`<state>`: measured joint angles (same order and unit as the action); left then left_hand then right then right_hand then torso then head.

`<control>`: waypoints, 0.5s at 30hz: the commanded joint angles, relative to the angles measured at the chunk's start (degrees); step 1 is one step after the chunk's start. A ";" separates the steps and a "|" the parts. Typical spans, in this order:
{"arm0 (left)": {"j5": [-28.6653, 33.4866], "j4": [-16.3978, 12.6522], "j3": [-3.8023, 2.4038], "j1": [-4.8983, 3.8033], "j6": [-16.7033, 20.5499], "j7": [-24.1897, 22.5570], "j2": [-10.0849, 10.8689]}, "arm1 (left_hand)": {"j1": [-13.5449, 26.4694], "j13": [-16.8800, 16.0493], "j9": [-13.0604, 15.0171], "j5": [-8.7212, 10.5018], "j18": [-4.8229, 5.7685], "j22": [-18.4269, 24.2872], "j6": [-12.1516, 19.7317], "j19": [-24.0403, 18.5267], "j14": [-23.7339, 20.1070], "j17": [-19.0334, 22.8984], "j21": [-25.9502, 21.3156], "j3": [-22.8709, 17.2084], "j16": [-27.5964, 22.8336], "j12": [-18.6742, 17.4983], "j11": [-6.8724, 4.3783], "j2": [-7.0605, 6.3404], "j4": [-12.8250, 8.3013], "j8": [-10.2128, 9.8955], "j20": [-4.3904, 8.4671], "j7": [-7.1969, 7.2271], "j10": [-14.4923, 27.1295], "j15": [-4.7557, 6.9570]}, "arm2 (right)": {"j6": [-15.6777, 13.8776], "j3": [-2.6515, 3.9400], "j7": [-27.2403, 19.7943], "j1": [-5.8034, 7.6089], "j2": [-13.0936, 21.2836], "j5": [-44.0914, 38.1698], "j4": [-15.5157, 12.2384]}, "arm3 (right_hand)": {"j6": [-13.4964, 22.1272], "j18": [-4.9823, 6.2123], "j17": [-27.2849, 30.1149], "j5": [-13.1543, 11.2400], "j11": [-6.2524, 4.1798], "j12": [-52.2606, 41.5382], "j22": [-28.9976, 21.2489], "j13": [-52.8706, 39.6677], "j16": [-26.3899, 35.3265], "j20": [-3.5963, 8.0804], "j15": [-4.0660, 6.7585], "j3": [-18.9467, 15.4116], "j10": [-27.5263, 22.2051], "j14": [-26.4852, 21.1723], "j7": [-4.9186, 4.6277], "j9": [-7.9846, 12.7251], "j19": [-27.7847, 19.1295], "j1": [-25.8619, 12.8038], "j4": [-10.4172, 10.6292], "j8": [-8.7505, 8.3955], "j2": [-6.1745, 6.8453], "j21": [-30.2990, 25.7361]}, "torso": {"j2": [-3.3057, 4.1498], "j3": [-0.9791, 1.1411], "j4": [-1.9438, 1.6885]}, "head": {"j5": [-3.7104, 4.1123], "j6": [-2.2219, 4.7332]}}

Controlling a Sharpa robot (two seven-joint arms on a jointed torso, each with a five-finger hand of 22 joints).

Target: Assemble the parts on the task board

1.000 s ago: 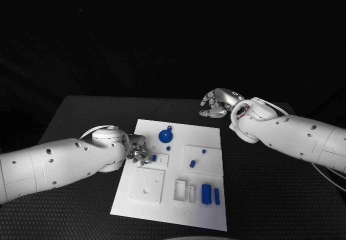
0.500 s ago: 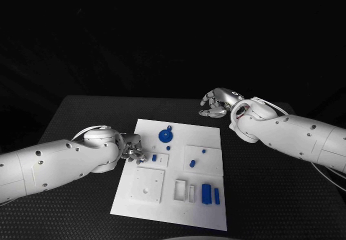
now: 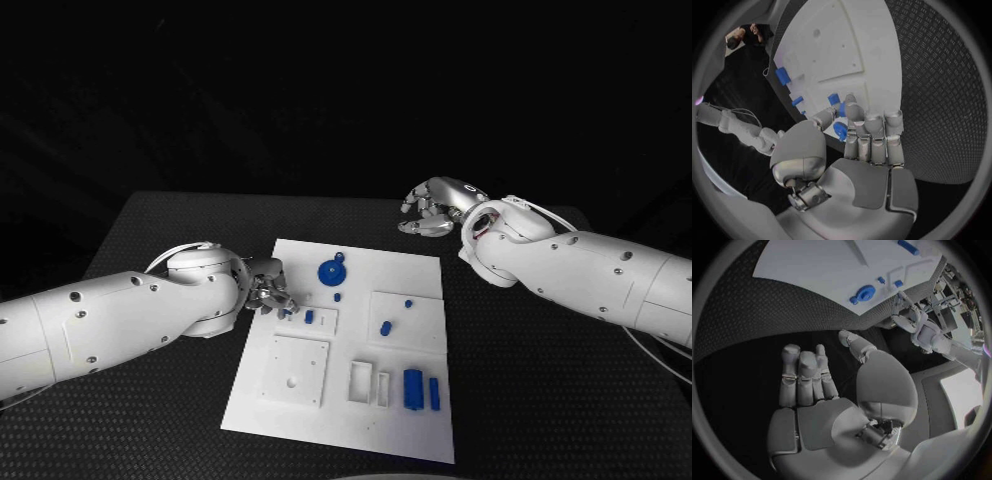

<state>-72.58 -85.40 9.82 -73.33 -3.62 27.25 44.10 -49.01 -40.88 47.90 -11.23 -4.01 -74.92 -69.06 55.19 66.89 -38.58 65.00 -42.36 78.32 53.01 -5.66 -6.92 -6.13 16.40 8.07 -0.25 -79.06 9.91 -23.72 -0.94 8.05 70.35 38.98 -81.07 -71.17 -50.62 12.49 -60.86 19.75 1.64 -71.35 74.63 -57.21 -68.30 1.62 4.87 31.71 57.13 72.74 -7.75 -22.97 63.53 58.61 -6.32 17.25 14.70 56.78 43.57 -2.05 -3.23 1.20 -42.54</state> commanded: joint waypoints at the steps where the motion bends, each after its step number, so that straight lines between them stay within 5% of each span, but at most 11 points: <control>1: 2.44 0.54 -0.06 -0.05 -0.05 -0.09 -0.42 | -4.49 0.06 -0.13 0.44 -0.27 -0.50 -0.03 0.42 1.18 0.07 0.14 -3.51 -0.07 -0.21 -0.63 4.36 -3.03 -0.12 7.33 0.17 -1.00 1.46 | 0.55 0.02 -0.12 -0.05 -0.05 -0.56 0.01 | -0.06 2.51 0.08 0.23 0.10 -0.35 0.05 0.06 0.21 0.25 -0.33 -0.25 -0.18 0.21 -0.47 0.06 0.32 -0.54 0.10 -0.20 -0.01 -0.25 | 0.02 0.01 -0.03 | 0.03 -0.11; 15: 2.67 3.91 0.06 -0.09 -3.09 0.48 -2.61 | -4.50 0.07 -0.33 1.57 -0.25 -0.51 0.34 0.27 0.95 0.13 0.01 -3.42 -0.32 -0.36 -0.41 4.74 -2.62 -0.35 7.29 -0.04 -0.82 1.49 | 0.58 0.02 -0.07 -0.04 -0.01 -0.54 -0.06 | -0.05 2.51 0.08 0.23 0.10 -0.36 0.05 0.07 0.21 0.25 -0.32 -0.24 -0.18 0.21 -0.47 0.06 0.33 -0.53 0.10 -0.20 0.00 -0.25 | -0.02 0.02 -0.05 | -0.05 -0.49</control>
<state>-70.50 -81.59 9.89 -73.38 -4.93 27.61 41.69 -49.12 -40.88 47.63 -9.87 -4.01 -74.90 -69.11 55.19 66.88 -38.53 65.00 -42.52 78.32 53.01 -5.64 -6.81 -5.97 16.25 8.07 -0.21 -79.04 9.93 -23.70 -0.95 8.05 70.33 39.00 -81.08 -71.19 -50.51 12.49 -60.85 19.75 1.64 -71.36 74.62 -57.21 -68.30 1.62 4.87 31.71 57.13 72.74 -7.76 -22.97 63.52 58.61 -6.32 17.25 14.70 56.78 43.57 -1.99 -3.30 1.18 -43.00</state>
